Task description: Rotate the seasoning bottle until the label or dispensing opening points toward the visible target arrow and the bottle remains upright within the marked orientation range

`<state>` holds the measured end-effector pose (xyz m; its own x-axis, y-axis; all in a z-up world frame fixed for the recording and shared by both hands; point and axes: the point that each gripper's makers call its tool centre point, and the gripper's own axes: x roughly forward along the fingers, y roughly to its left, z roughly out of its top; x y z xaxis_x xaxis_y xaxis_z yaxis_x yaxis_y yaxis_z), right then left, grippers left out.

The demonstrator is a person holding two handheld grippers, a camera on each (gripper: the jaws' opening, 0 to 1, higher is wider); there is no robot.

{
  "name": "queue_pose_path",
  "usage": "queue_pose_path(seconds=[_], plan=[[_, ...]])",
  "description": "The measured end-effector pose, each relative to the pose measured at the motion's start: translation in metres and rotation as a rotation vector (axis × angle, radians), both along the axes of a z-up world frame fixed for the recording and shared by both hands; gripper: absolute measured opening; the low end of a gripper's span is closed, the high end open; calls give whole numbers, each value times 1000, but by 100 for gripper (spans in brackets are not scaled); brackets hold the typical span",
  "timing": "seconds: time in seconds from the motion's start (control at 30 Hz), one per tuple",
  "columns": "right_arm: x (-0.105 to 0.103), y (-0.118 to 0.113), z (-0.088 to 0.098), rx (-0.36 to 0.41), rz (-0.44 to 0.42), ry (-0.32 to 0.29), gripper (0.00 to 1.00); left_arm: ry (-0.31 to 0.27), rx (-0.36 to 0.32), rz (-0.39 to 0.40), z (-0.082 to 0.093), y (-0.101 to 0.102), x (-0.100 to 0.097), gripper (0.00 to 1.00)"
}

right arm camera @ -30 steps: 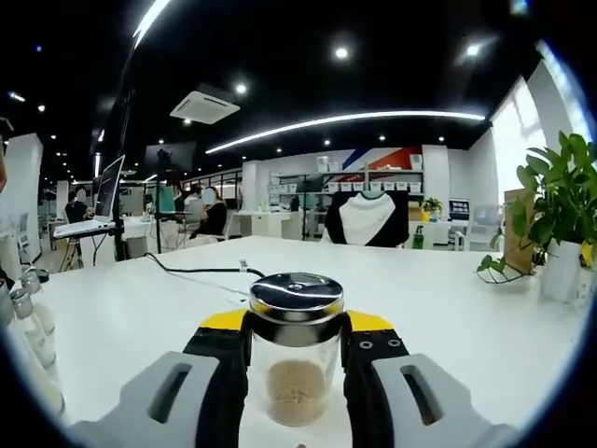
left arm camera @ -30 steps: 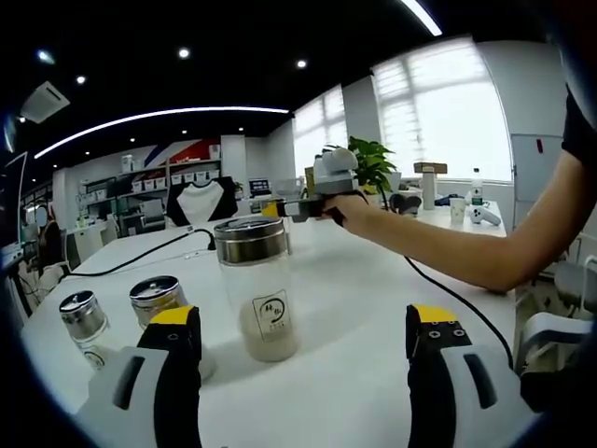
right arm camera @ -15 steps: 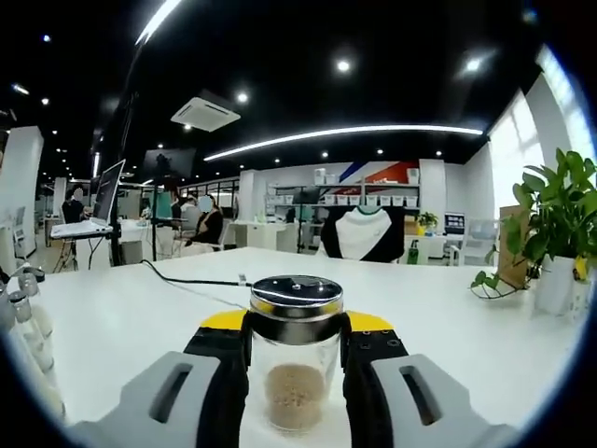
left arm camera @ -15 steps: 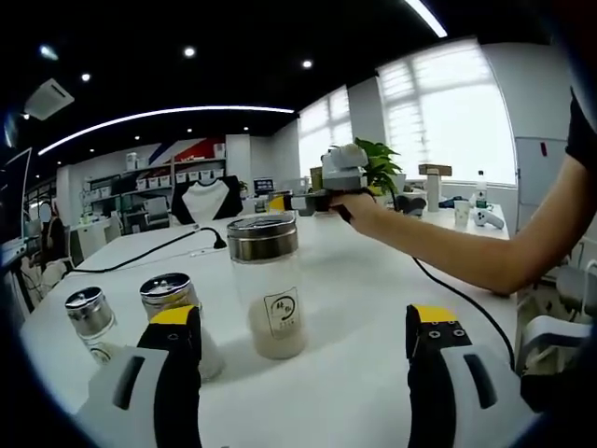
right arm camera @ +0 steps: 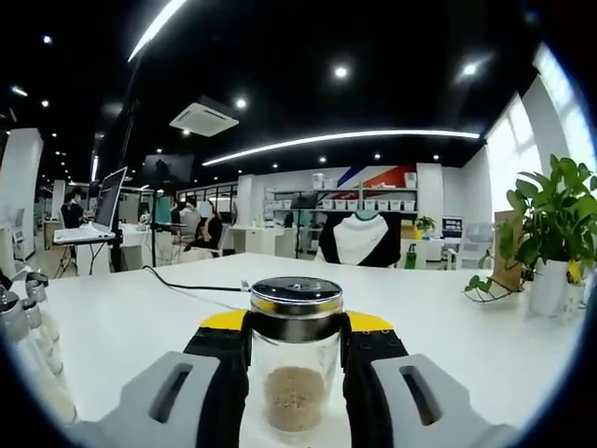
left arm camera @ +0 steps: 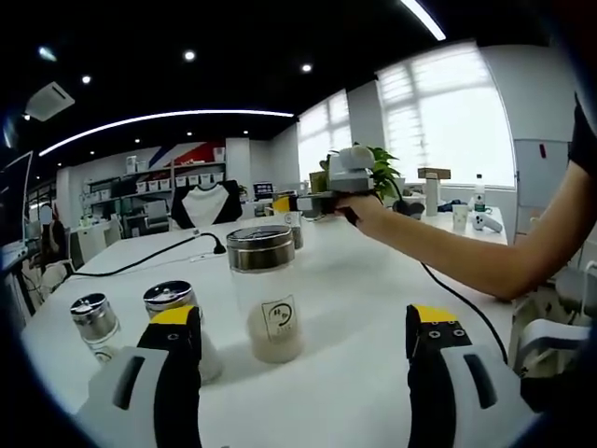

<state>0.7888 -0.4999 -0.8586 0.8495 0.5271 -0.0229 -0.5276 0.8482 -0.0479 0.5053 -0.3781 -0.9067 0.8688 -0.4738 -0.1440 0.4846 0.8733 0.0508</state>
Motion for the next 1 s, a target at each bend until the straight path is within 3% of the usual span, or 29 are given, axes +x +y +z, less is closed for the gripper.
queue_pose_path(seconds=[0.6,0.77,1.0], plan=[[-40,-8,3,-16,28,-5,35,-11,6,-21,3,-11,-24,96],[-54,-12,1,-67,22,-20,35,-8,6,-31,3,-16,-29,95],[-74,-16,4,-42,31,-24,35,-7,2,-54,3,-25,-37,95]])
